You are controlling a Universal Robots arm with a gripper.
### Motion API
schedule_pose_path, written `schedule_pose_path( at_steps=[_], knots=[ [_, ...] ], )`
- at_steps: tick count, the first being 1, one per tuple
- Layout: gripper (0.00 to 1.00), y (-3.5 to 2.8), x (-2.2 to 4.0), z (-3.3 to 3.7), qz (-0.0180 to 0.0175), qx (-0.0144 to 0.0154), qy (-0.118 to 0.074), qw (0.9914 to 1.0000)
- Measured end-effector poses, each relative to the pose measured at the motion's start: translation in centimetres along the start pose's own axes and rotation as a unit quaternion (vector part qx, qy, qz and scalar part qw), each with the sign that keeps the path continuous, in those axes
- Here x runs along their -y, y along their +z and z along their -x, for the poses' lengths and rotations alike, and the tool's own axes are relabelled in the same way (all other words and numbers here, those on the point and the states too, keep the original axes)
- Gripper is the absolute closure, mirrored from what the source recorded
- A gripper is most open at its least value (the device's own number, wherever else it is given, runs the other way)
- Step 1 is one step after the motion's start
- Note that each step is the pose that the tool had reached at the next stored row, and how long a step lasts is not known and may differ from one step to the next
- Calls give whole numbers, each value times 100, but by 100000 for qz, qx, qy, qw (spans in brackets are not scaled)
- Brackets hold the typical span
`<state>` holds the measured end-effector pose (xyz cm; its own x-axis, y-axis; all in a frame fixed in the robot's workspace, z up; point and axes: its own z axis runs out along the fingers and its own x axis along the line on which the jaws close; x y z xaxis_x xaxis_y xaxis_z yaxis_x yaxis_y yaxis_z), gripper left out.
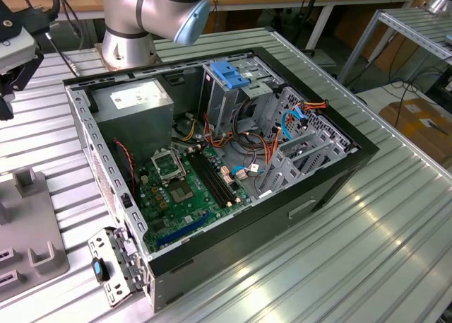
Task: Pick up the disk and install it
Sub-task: 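Reach for the disk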
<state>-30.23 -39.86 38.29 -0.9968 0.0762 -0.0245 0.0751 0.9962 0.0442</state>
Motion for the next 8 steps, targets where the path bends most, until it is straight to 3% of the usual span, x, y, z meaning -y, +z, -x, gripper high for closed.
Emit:
schedule_pose_path(
  at_steps=[8],
  knots=[
    [89, 7, 16, -212, -2, -2, 0, 100000]
  ],
)
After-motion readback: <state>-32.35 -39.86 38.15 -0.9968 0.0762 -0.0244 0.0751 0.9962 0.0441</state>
